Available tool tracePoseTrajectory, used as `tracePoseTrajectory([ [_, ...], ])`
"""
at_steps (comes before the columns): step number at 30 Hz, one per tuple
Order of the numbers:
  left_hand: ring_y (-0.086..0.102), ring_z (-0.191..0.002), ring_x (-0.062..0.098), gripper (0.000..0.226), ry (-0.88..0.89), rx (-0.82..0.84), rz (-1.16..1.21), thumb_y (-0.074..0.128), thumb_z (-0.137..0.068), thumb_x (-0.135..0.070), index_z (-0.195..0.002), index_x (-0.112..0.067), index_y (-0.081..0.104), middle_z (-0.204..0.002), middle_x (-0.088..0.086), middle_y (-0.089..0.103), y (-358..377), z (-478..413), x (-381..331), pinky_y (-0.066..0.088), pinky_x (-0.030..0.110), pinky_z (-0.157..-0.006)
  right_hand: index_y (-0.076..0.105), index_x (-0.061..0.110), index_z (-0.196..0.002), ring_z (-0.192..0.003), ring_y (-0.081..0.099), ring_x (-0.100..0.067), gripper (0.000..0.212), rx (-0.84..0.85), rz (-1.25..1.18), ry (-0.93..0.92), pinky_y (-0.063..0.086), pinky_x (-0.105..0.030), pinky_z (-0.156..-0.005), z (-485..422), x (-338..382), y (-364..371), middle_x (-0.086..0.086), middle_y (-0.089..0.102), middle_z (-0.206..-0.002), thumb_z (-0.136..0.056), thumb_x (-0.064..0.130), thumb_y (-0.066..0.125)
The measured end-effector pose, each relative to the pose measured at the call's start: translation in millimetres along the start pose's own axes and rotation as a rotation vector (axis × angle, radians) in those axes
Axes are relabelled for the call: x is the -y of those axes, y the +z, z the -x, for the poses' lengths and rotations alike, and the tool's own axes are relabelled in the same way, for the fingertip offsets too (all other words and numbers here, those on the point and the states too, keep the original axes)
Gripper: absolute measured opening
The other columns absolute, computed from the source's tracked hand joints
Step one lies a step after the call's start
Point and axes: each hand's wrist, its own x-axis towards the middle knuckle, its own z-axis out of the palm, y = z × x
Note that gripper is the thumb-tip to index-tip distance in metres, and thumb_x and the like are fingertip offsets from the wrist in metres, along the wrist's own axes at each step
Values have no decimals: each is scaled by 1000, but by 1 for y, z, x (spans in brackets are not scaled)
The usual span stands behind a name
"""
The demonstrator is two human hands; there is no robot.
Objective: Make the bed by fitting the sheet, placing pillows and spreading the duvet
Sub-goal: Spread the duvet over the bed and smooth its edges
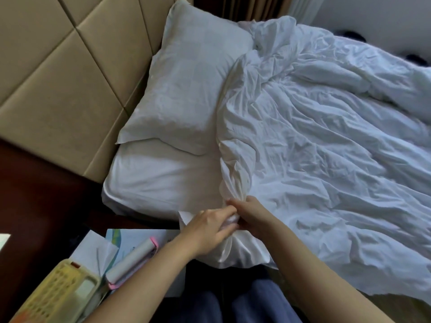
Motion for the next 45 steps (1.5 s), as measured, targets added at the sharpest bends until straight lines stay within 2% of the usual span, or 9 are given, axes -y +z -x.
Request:
tracePoseTrajectory([
  [4,50,-75,-4,42,-128,-182,235,52,-73,-61,-95,-25,50,-89,-14,53,-3,-4,19,39,13,-69,57,-2,-106,-69,62,-22,22,-72,-146,-138,51,-30,-59,-1,9,-7,-13,61,-82,-94,15,53],
  [12,41,-122,11,84,-132,257,-101,46,-61,-79,-129,-30,50,-123,-7,54,16,-30,23,15,28,-111,59,3,-96,-72,63,-22,16,-200,-610,-244,56,-29,-62,15,46,-66,-12,64,-84,-98,13,47],
  [15,57,-112,18,51,-260,143,122,62,-77,-57,-115,-22,63,-115,1,66,29,-41,21,41,28,-94,56,1,-112,-79,62,-21,20,-302,-580,-305,53,-32,-73,12,55,-88,-11,64,-90,-98,13,46],
  [18,63,-101,24,20,-287,5,186,59,-90,-30,-99,-13,65,-102,8,70,22,-53,15,43,29,-73,54,4,-119,-91,62,-27,25,-429,-448,-342,52,-35,-73,7,65,-112,-15,63,-104,-98,15,47],
  [22,63,-96,22,20,-291,-37,156,61,-88,-29,-101,-15,67,-100,7,70,-25,-68,20,47,30,-77,57,6,-101,-90,61,-27,11,-462,-337,-306,54,-35,-70,-5,75,-120,-17,61,-108,-96,13,51],
  [29,60,-89,27,24,-436,-160,39,53,-92,-33,-75,-17,62,-91,11,67,-118,-50,54,44,35,-73,51,9,-113,-79,60,-21,24,-190,-391,-150,54,-32,-63,-31,97,-53,-11,59,-95,-93,21,54],
  [33,57,-84,25,32,-527,-311,4,48,-95,-27,-67,-15,58,-84,12,64,-175,-24,85,38,32,-65,55,11,-99,-81,58,-19,10,-103,-239,-322,54,-34,-72,-44,133,17,-11,57,-94,-93,18,52],
  [37,60,-87,34,30,-656,-451,-71,48,-94,-26,-82,-5,65,-89,21,65,-211,2,132,39,32,-66,58,17,-76,-88,55,-22,17,-123,-30,-592,48,-41,-85,-54,185,85,-7,57,-85,-92,22,56],
  [45,58,-100,41,32,-920,-566,-290,45,-96,-30,-104,-4,62,-108,24,62,-255,29,214,49,41,-81,56,-5,-110,-102,59,-35,43,-129,371,-767,48,-44,-90,-93,253,205,-15,59,-98,-92,34,53],
])
